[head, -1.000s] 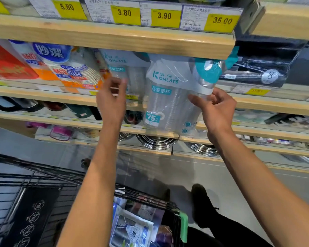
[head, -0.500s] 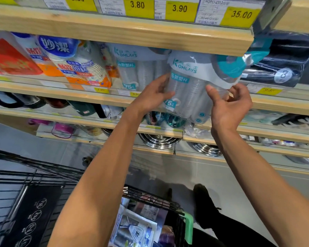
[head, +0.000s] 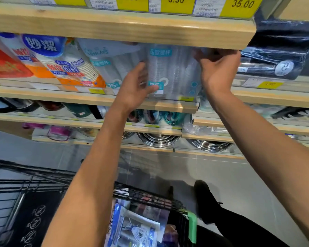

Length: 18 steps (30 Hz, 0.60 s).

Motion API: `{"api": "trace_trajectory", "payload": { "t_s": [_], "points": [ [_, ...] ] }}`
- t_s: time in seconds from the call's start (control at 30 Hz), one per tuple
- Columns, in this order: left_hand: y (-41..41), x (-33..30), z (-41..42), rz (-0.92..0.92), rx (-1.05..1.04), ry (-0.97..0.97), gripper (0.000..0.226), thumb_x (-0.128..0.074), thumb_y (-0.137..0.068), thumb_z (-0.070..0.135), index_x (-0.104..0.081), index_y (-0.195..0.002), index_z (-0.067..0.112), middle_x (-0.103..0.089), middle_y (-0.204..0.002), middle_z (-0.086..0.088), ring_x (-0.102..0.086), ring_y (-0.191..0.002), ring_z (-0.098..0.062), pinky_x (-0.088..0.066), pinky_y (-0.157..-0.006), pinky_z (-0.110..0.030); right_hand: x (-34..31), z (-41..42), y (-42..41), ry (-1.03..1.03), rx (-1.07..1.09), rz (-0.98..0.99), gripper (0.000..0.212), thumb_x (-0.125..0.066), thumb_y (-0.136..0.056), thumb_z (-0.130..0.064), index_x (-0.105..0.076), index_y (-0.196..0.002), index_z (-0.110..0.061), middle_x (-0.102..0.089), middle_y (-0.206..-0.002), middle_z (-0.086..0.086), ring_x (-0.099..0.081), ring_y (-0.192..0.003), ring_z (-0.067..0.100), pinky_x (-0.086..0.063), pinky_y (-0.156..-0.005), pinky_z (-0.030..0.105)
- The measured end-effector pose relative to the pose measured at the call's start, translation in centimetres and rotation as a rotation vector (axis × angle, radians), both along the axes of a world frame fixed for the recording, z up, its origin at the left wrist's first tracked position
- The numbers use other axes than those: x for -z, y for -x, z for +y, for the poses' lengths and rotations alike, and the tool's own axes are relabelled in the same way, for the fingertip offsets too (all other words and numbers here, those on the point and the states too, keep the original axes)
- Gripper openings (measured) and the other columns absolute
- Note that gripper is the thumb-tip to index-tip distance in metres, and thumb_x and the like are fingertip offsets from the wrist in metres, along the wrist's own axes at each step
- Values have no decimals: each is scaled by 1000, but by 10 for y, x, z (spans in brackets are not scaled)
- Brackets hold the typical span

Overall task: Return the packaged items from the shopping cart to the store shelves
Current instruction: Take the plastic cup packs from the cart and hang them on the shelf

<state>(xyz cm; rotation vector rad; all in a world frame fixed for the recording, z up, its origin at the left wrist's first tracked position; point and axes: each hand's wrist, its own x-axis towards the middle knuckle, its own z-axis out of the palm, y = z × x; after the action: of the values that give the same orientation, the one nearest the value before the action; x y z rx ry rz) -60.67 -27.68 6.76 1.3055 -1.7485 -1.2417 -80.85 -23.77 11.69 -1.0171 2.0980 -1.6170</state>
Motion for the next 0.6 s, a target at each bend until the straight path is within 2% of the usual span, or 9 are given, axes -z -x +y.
{"api": "trace_trajectory", "payload": {
  "t_s": [0.07,0.17,0.23,0.33,0.4,0.5,0.6],
  "points": [
    [13,1,-3,-81,-96,120,47,-78,-84,12,-60,-127,6,-70,-125,-5,-67,-115,-16,-55,-102,-39,2,-6,4,-36,72,50,50,-76,-79,-18,-57,-116,9,-64,-116,20,-64,-103,31,-49,-87,31],
    [33,1,-5,-172,-291,217,46,-81,-81,12,-66,-124,6,-74,-115,-6,-71,-103,-14,-58,-94,-30,9,-7,6,-94,65,102,50,-72,-84,-18,-54,-119,14,-60,-120,26,-61,-108,36,-46,-91,33],
    [41,4,-5,-281,-369,292,39,-81,-82,14,-69,-118,9,-76,-108,-5,-72,-97,-15,-59,-91,-30,9,-8,7,-110,23,150,41,-72,-83,-20,-61,-113,6,-65,-115,21,-63,-106,31,-46,-87,28],
    [47,12,-7,-498,-399,391,23,-79,-82,13,-73,-104,13,-78,-97,-7,-73,-92,-25,-59,-83,-39,5,-5,10,-136,-82,220,35,-73,-81,-20,-64,-113,-8,-67,-111,4,-58,-96,11,-40,-76,15],
    [47,12,-11,-610,-367,400,17,-76,-84,16,-73,-101,12,-77,-96,-10,-72,-94,-30,-57,-83,-42,7,-5,13,-184,-128,299,36,-71,-82,-26,-64,-114,-10,-67,-114,7,-60,-98,16,-38,-75,19],
    [39,8,-10,-666,-346,409,29,-73,-87,41,-74,-96,13,-78,-90,-8,-73,-89,-29,-58,-81,-42,5,-8,18,-290,-145,383,41,-70,-80,-37,-65,-115,-16,-65,-119,9,-62,-107,29,-40,-76,23],
    [32,4,10,-526,-418,479,51,-55,-93,59,-77,-85,13,-76,-74,-3,-72,-69,-21,-57,-68,-33,4,-3,21,-334,-200,502,49,-70,-80,-41,-61,-120,-13,-64,-119,11,-58,-109,33,-45,-84,32]
  ]
}}
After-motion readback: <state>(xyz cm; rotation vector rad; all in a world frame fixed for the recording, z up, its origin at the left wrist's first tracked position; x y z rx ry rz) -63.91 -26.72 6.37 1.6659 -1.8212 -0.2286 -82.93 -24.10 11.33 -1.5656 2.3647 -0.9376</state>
